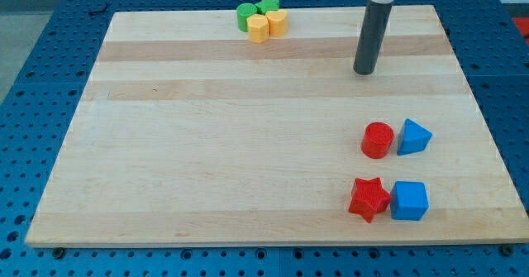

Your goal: Point at the blue triangle

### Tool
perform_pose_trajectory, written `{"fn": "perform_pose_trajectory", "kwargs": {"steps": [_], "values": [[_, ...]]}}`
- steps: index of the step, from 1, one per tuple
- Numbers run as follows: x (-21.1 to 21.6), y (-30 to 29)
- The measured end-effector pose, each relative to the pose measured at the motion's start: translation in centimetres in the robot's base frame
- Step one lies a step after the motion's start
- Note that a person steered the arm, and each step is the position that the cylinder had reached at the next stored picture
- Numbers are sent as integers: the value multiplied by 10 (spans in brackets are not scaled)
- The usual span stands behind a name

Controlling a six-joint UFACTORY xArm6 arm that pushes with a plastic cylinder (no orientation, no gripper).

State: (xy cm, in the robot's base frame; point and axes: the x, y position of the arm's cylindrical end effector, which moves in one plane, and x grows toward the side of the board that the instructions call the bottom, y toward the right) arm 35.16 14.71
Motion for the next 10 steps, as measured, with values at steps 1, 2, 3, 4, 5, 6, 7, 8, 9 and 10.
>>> {"fn": "perform_pose_trajectory", "kwargs": {"steps": [1,2,3,4,5,6,7,8,9,10], "values": [[1,16],[3,13],[5,51],[26,94],[68,128],[121,153],[159,120],[172,76],[173,43],[156,36]]}}
